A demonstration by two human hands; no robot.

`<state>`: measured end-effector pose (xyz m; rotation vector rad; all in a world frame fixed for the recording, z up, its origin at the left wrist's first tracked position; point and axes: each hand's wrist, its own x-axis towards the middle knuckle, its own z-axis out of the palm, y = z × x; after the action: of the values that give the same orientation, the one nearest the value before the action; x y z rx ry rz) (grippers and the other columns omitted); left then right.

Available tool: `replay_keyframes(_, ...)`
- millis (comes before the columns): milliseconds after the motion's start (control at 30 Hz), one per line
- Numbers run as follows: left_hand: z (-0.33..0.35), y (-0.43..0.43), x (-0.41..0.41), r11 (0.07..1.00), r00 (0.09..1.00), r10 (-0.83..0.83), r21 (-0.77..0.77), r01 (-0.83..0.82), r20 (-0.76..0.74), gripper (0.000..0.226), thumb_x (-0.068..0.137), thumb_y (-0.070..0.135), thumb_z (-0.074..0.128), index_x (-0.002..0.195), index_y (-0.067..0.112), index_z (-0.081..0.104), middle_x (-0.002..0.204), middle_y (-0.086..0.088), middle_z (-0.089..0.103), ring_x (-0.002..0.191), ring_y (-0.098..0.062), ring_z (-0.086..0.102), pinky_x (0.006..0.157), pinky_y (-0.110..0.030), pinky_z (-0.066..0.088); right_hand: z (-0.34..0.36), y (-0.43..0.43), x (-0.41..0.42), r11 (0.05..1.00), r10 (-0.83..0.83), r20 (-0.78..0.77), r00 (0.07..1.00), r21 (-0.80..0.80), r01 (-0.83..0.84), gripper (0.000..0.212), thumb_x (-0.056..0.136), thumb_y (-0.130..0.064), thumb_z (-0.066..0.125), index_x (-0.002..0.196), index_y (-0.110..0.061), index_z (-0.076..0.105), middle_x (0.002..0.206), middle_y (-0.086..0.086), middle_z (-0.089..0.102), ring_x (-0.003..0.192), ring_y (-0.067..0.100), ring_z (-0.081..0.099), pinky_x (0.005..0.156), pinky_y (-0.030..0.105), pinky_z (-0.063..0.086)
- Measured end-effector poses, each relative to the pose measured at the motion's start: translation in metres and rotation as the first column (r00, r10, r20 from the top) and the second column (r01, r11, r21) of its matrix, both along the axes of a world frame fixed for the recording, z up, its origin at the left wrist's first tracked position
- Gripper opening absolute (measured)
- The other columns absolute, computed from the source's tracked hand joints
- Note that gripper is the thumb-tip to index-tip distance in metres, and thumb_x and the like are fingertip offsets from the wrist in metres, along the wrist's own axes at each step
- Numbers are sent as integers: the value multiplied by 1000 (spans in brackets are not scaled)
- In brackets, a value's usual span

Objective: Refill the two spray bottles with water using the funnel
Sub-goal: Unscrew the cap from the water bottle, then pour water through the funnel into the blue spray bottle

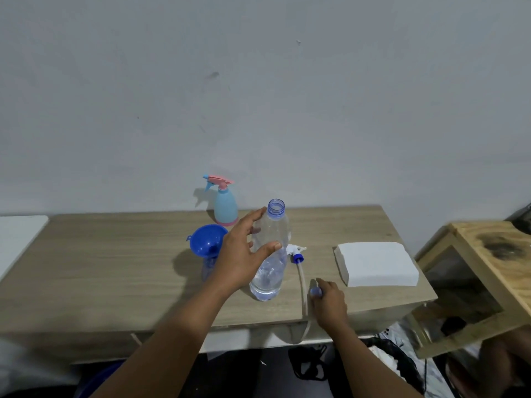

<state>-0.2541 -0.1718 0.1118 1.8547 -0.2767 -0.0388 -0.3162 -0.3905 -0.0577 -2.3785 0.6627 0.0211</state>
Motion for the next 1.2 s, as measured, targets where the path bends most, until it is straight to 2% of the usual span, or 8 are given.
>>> replay_keyframes(167, 3, 2, -1, 998, 999, 9, 60, -11, 45, 72, 74, 36, 84, 136, 43, 47, 130, 25, 56, 114, 5, 56, 100, -37, 51, 49, 23, 9, 975, -144, 413, 899, 212, 59, 40, 92, -5, 61, 130, -17, 58, 127, 6, 59, 112, 22, 57, 90, 29, 47)
replay_keyframes(300, 12, 5, 1, 983, 992, 21, 178, -44, 127, 69, 70, 45, 84, 131, 40, 52, 121, 23, 60, 110, 0, 57, 93, -37, 54, 115, 65, 15, 911, -23, 651, 759, 327, -253, 64, 79, -6, 72, 136, -23, 48, 134, -7, 55, 120, 5, 54, 93, 15, 46)
replay_keyframes(467, 41, 5, 1, 921, 974, -4, 381, -84, 225, 64, 73, 55, 77, 132, 36, 56, 103, 12, 59, 107, -11, 58, 93, -35, 52, 132, 95, 31, 873, 5, 643, 766, 372, -317, 88, 74, -20, 83, 145, -33, 34, 145, -13, 45, 135, 2, 44, 107, 26, 44)
replay_keyframes(700, 17, 50, 10, 911, 938, 128, 336, -239, 321, 74, 74, 72, 62, 138, 45, 41, 138, 17, 49, 131, -7, 39, 104, -36, 26, 119, 115, 38, 876, -176, 647, 742, 448, -182, 80, 76, -30, 85, 133, -37, 30, 130, -4, 55, 118, 3, 58, 98, 26, 51)
replay_keyframes(833, -3, 90, 10, 865, 950, 206, 411, -289, 234, 105, 54, 82, 66, 144, 39, 33, 146, 15, 39, 135, -12, 31, 102, -32, 23, 114, 120, 40, 879, -138, 658, 740, 425, -215, 78, 84, -26, 78, 145, -28, 29, 131, 1, 56, 122, 12, 56, 101, 28, 50)
replay_keyframes(933, -16, 101, 12, 871, 970, 204, 428, -242, 133, 112, 49, 68, 80, 144, 28, 36, 145, 8, 42, 135, -19, 37, 102, -33, 30, 123, 118, 40, 900, -91, 710, 699, 358, -247, 85, 80, -41, 80, 148, -26, 31, 124, -3, 60, 117, 9, 59, 94, 15, 47)
replay_keyframes(1100, -29, 103, 23, 953, 984, 173, 247, -178, 44, 71, 55, 29, 89, 113, 29, 48, 106, 17, 54, 107, -18, 56, 79, -29, 46, 148, 108, 41, 933, 120, 728, 675, 150, -327, 90, 73, -59, 72, 149, -38, 30, 115, -18, 60, 103, 2, 63, 86, 15, 51)
replay_keyframes(1200, -28, 103, 24, 964, 982, 180, 190, -187, 53, 67, 61, 17, 89, 117, 17, 53, 101, 20, 46, 100, -10, 50, 79, -23, 39, 159, 102, 40, 916, 288, 613, 735, 47, -398, 89, 72, -66, 70, 147, -46, 27, 106, -15, 61, 96, 4, 64, 83, 24, 55)
